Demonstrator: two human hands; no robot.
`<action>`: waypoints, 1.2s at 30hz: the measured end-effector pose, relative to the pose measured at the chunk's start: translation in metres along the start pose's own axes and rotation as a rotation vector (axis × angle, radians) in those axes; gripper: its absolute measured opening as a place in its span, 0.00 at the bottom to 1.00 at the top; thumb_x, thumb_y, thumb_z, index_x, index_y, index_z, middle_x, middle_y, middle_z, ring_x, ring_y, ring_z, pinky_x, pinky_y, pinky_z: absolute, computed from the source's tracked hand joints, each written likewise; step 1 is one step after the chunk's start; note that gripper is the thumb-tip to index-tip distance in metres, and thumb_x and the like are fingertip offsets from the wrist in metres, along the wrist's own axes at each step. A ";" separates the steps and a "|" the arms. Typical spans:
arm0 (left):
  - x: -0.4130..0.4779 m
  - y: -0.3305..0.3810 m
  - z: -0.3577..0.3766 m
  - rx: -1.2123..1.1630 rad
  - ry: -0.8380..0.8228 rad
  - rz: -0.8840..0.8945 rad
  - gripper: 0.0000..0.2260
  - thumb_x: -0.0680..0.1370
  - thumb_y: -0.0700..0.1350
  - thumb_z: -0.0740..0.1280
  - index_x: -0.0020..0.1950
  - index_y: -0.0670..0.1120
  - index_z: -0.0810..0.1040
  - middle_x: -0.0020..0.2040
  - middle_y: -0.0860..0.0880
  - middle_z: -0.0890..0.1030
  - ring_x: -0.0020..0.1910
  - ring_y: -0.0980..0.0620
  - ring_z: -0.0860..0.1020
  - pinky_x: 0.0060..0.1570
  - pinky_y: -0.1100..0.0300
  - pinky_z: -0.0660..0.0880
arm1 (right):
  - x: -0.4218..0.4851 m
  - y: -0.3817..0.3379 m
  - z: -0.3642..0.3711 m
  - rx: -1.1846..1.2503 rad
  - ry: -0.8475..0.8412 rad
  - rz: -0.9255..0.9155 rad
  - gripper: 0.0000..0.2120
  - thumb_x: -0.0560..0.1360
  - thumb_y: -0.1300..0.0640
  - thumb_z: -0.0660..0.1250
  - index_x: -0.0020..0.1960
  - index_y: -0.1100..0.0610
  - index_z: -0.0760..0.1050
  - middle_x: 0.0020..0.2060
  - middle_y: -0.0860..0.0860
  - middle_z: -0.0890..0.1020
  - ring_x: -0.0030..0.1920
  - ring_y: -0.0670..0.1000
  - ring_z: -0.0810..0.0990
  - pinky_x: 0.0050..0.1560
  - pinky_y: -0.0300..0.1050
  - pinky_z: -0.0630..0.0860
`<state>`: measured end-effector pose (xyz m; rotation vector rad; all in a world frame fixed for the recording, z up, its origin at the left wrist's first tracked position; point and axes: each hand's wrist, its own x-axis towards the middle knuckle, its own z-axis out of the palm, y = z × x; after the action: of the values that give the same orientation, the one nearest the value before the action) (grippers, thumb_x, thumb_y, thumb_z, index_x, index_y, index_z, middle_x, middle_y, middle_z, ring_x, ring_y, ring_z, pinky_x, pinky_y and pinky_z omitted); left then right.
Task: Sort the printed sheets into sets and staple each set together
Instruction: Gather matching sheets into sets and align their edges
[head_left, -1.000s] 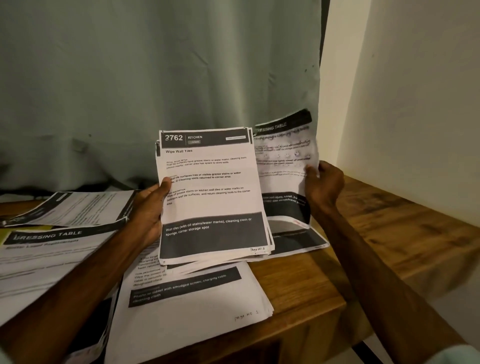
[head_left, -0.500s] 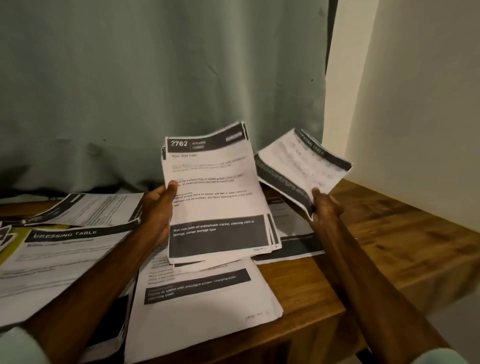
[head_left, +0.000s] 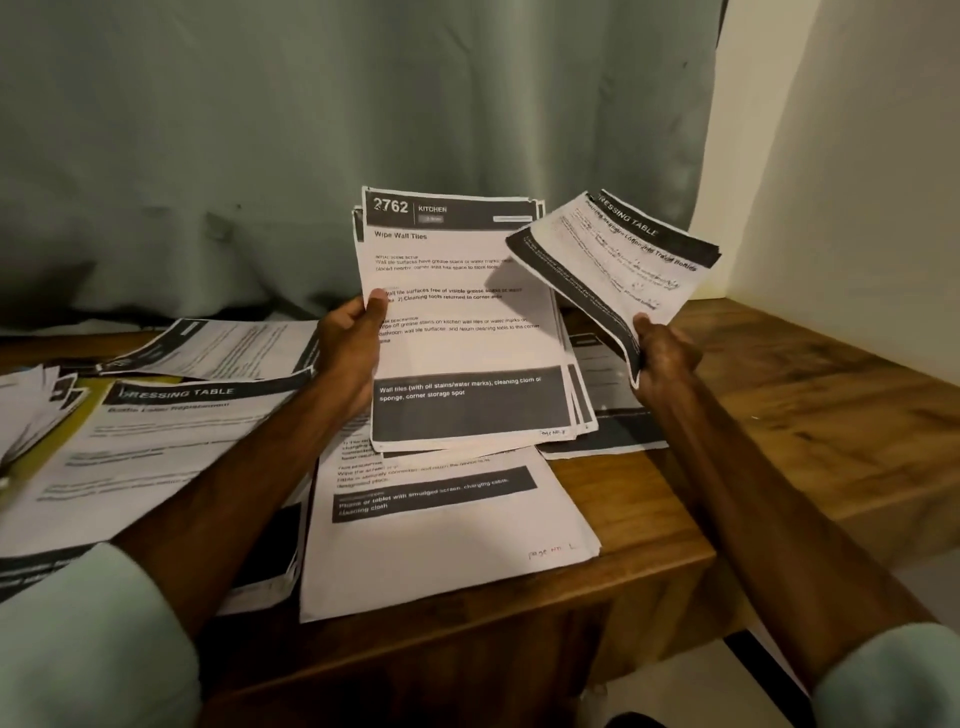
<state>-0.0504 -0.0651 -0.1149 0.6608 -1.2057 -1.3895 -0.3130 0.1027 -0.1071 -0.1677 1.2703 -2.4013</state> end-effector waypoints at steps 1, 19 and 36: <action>0.000 0.000 0.000 0.001 0.005 -0.001 0.05 0.84 0.46 0.67 0.52 0.48 0.83 0.46 0.52 0.87 0.43 0.52 0.86 0.48 0.52 0.84 | 0.000 0.001 -0.001 -0.012 0.004 0.000 0.05 0.76 0.67 0.73 0.47 0.61 0.79 0.48 0.59 0.86 0.38 0.53 0.87 0.35 0.47 0.84; -0.007 0.004 0.004 0.045 -0.020 0.024 0.07 0.84 0.47 0.66 0.56 0.45 0.82 0.50 0.48 0.86 0.42 0.51 0.86 0.43 0.54 0.84 | -0.032 0.006 0.020 -0.193 -0.296 -0.559 0.12 0.78 0.62 0.73 0.60 0.63 0.81 0.52 0.51 0.87 0.50 0.49 0.87 0.49 0.46 0.85; -0.028 0.011 0.016 0.064 -0.122 0.035 0.06 0.81 0.41 0.70 0.57 0.45 0.84 0.49 0.47 0.88 0.47 0.46 0.87 0.48 0.52 0.84 | -0.044 0.026 0.032 -0.479 -0.415 -0.766 0.09 0.76 0.54 0.76 0.53 0.58 0.81 0.47 0.45 0.85 0.48 0.47 0.87 0.48 0.52 0.85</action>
<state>-0.0548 -0.0321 -0.1064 0.6037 -1.3569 -1.3826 -0.2558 0.0841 -0.1061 -1.4357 1.7475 -2.3416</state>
